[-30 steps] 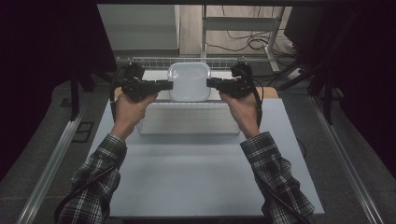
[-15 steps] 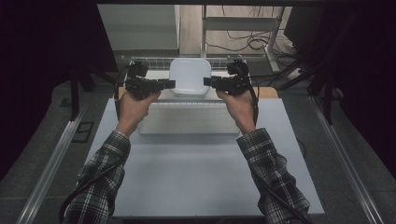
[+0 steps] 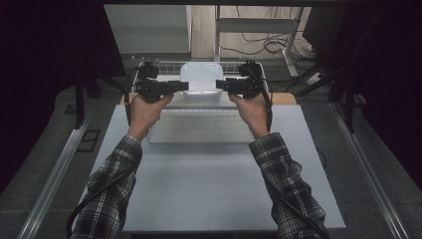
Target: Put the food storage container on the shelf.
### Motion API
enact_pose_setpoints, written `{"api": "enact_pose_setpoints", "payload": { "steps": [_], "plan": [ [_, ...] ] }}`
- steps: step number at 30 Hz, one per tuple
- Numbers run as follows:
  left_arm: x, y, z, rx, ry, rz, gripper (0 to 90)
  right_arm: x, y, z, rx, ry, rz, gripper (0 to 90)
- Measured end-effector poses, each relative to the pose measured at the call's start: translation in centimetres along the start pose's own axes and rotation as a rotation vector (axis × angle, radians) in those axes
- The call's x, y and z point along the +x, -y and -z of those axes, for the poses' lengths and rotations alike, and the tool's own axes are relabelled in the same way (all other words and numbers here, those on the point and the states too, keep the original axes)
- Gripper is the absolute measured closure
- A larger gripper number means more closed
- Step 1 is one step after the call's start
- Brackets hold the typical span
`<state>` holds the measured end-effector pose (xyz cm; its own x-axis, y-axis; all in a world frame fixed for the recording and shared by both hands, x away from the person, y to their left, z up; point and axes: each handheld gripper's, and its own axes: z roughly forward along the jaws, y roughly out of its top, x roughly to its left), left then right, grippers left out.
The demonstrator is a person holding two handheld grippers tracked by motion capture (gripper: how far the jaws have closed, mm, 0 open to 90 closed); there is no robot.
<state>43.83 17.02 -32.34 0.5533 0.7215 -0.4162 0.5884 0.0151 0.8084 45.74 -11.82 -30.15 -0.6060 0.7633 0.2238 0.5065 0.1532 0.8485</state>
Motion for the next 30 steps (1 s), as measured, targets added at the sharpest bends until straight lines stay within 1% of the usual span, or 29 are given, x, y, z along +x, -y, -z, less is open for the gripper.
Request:
{"api": "enact_pose_setpoints", "payload": {
  "steps": [1, 2, 3, 4, 5, 6, 7, 9, 10, 11, 12, 13, 14, 15, 16, 17, 18, 19, 20, 21, 23, 24, 25, 27, 29, 30],
  "plan": [
    [0.1, -0.2, -0.1, -0.004, -0.014, -0.001, 49.1, 0.0, -0.1, -0.2, -0.006, 0.015, 0.003, 54.3],
    [0.1, -0.2, -0.1, -0.004, -0.014, -0.001, 47.9, 0.0, -0.1, -0.2, -0.006, 0.015, 0.003, 54.3],
    [0.2, -0.3, -0.2, -0.009, -0.021, -0.002, 46.9, 0.1, -0.3, -0.4, -0.012, 0.035, 0.01, 54.2],
    [0.3, -0.4, -0.3, -0.013, -0.033, -0.009, 46.9, 0.1, -0.3, -0.4, -0.012, 0.035, 0.01, 54.2],
    [0.3, -0.5, -0.5, -0.026, -0.047, -0.013, 45.2, 0.1, -0.3, -0.5, -0.017, 0.046, 0.012, 54.1],
    [0.3, -0.5, -0.6, -0.035, -0.063, -0.017, 42.9, 0.1, -0.4, -0.6, -0.019, 0.056, 0.014, 53.7],
    [0.5, -0.6, -0.9, -0.042, -0.073, -0.021, 38.7, 0.1, -0.5, -0.8, -0.025, 0.067, 0.019, 51.8],
    [0.4, -0.6, -0.9, -0.042, -0.078, -0.025, 38.6, 0.0, -0.5, -0.8, -0.025, 0.069, 0.026, 50.8],
    [0.2, -0.6, -0.9, -0.043, -0.1, -0.042, 37.3, 0.0, -0.5, -0.8, -0.028, 0.072, 0.033, 49.4],
    [-0.1, -0.6, -0.9, -0.044, -0.121, -0.069, 35.8, 0.0, -0.4, -0.8, -0.031, 0.081, 0.042, 47.8],
    [-0.4, -0.6, -0.8, -0.05, -0.13, -0.092, 33.4, 0.1, -0.4, -0.7, -0.035, 0.089, 0.051, 45.6],
    [-0.6, -0.7, -0.6, -0.057, -0.105, -0.112, 28.6, 0.1, -0.3, -0.5, -0.045, 0.085, 0.068, 39.4],
    [-0.6, -0.7, -0.6, -0.057, -0.105, -0.112, 26.1, 0.1, -0.3, -0.5, -0.045, 0.085, 0.068, 39.4],
    [-0.7, -0.7, -0.5, -0.058, -0.081, -0.118, 26.1, 0.0, -0.3, -0.4, -0.054, 0.069, 0.069, 35.9],
    [-0.7, -0.7, -0.5, -0.044, -0.059, -0.13, 21.3, 0.0, -0.1, -0.3, -0.058, 0.04, 0.073, 28.4],
    [-0.8, -0.6, -0.5, -0.031, -0.038, -0.138, 21.3, 0.0, -0.1, -0.3, -0.058, 0.04, 0.073, 28.4],
    [-1.0, -0.5, -0.5, -0.022, -0.03, -0.154, 19.1, 0.1, 0.0, -0.2, -0.059, 0.026, 0.077, 25.5],
    [-1.2, -0.4, -0.5, -0.013, -0.03, -0.176, 17.5, 0.2, 0.2, -0.1, -0.061, 0.013, 0.086, 23.0],
    [-1.5, -0.2, -0.6, -0.005, -0.03, -0.201, 13.2, 0.5, 0.6, 0.0, -0.064, 0.003, 0.111, 17.7],
    [-1.7, 0.0, -0.6, 0.0, -0.025, -0.211, 10.4, 0.6, 0.8, 0.1, -0.063, -0.006, 0.123, 15.8],
    [-1.9, 0.2, -0.7, 0.0, -0.021, -0.215, 7.8, 0.9, 1.1, 0.2, -0.058, -0.016, 0.148, 10.5],
    [-2.1, 0.3, -0.7, 0.008, -0.024, -0.226, 7.8, 0.9, 1.1, 0.2, -0.058, -0.016, 0.148, 10.5],
    [-2.4, 0.7, -0.7, 0.012, -0.027, -0.246, 5.6, 1.1, 1.5, 0.3, -0.05, -0.014, 0.176, 8.0],
    [-2.6, 1.1, -0.7, 0.006, -0.023, -0.258, 4.8, 1.2, 1.8, 0.4, -0.045, -0.022, 0.189, 5.9],
    [-2.6, 1.3, -0.7, 0.009, -0.017, -0.256, 4.5, 1.3, 2.0, 0.5, -0.044, -0.026, 0.194, 5.4],
    [-2.7, 1.6, -0.7, 0.011, -0.017, -0.259, 4.3, 1.3, 2.3, 0.6, -0.036, -0.03, 0.206, 4.0]
  ]
}}
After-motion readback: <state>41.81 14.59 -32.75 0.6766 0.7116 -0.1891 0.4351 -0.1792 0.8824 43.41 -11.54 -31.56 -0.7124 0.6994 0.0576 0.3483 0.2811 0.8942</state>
